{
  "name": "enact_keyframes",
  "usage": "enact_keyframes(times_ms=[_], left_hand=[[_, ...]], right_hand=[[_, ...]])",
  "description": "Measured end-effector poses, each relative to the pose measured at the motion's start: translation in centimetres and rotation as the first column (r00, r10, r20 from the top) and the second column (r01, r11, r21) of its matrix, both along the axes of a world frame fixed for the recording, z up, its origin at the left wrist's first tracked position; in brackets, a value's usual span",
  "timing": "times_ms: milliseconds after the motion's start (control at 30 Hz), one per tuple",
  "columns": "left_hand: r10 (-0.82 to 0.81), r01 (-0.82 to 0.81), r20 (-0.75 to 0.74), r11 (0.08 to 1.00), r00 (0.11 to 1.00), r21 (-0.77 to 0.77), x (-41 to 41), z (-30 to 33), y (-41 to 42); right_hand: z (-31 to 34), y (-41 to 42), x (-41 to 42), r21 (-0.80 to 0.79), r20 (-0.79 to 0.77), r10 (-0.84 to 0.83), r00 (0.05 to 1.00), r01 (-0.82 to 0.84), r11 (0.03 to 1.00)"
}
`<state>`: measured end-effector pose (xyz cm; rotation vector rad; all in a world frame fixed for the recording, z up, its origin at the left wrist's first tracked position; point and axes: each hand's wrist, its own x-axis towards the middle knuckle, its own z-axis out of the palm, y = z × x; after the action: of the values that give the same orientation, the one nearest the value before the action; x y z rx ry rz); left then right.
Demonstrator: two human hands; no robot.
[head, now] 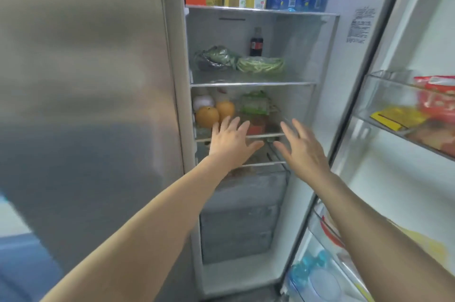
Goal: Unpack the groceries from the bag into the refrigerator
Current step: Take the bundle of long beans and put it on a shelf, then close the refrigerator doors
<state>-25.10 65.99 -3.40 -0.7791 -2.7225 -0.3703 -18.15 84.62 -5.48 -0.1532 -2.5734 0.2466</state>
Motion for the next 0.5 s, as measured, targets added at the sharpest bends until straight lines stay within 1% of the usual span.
enact_keyframes(times_ms=[100, 200, 333, 433, 500], left_hand=[[0.038, -0.037, 0.016, 0.999, 0.999, -0.033, 5.2, -2.9, -2.0], [0.084, -0.079, 0.095, 0.995, 0.992, -0.054, 10.4, -5.7, -4.3], [0.122, -0.111, 0.148, 0.99, 0.981, -0.081, 16.4, -8.8, -8.1], [0.165, -0.155, 0.168, 0.985, 0.972, -0.071, 19.7, -10.4, -11.7], [0.205, -0.195, 0.184, 0.978, 0.961, -0.073, 21.3, -10.9, -14.4]], right_hand=[[-2.6, -1.7, 4.5, -0.026, 0.047, 0.008, 0.999, -0.007, 1.0], [-5.3, -3.8, 9.1, -0.037, 0.092, 0.046, 0.995, -0.042, 0.998], [-8.8, -7.3, 14.9, -0.061, 0.166, 0.111, 0.98, -0.102, 0.993], [-10.5, -10.4, 17.6, -0.052, 0.246, 0.16, 0.956, -0.152, 0.987], [-11.2, -12.8, 18.4, -0.046, 0.27, 0.189, 0.944, -0.183, 0.982]])
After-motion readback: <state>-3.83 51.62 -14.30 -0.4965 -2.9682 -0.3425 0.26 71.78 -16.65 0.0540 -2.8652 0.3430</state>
